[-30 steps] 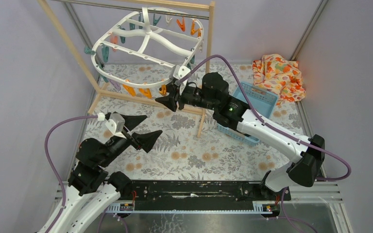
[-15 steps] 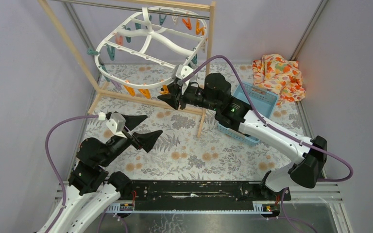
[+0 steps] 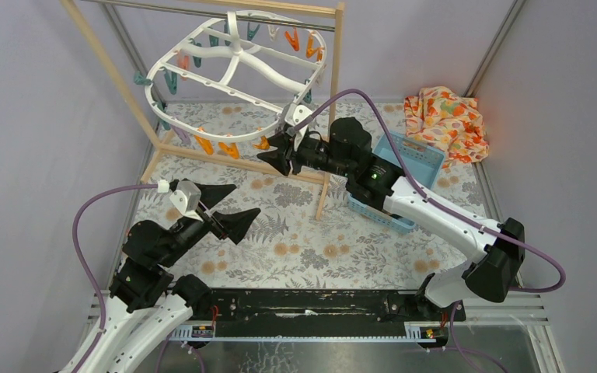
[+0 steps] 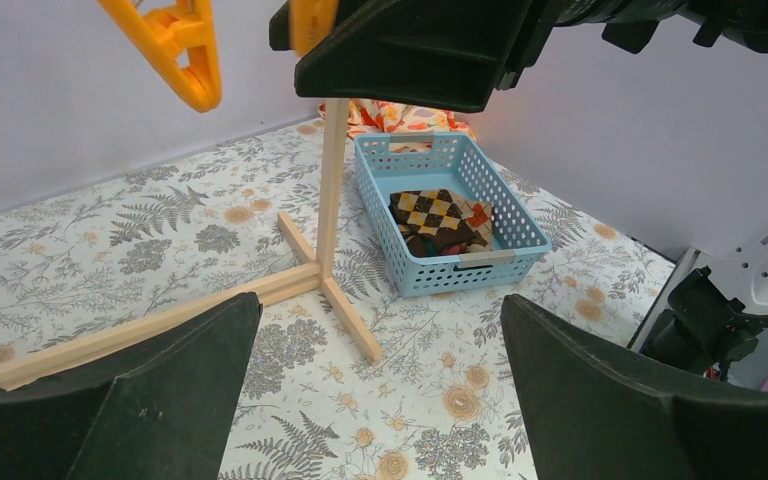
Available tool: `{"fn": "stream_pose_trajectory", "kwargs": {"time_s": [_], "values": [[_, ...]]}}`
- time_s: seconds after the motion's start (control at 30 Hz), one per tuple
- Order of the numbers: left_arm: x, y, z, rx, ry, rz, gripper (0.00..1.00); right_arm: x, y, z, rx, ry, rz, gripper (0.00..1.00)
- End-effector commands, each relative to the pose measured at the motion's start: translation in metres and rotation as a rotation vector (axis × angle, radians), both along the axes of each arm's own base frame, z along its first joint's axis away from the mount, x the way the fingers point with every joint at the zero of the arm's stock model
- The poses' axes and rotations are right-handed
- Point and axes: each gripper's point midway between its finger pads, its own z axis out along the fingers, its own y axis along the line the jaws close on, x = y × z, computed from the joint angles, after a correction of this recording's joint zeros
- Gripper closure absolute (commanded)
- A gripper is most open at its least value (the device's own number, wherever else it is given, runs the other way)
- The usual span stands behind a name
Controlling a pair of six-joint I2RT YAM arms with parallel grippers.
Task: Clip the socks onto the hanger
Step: Open the clamp at the hanger.
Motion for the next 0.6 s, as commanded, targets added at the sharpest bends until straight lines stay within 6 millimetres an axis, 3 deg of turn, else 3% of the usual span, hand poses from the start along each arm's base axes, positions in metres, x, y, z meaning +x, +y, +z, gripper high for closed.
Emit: {"fn": "stream_pose_trajectory", "kwargs": {"time_s": [0.0,0.23,0.37,0.57], "values": [[-0.0043,-0.0022,0.0151,-0.028,-0.037,-0.022,0.01,-0.0006,-0.0126,0.0343,0.085,-0.052,-0.019,0.54],[-0.0040,-0.0018,0.0139,-0.023,-0.034,-0.019,0.01,0.0042,-0.0099,0.0378,0.096,-0.054,-0.015,0.55],[-0.0038,-0.0008,0.0141,-0.019,-0.035,-0.014,0.01,0.0061,-0.0097,0.0384,0.101,-0.052,-0.016,0.75],[-0.0034,-0.0007,0.0138,-0.015,-0.034,-0.013,0.01,0.0069,-0.0151,0.0396,0.113,-0.049,-0.027,0.90]]}}
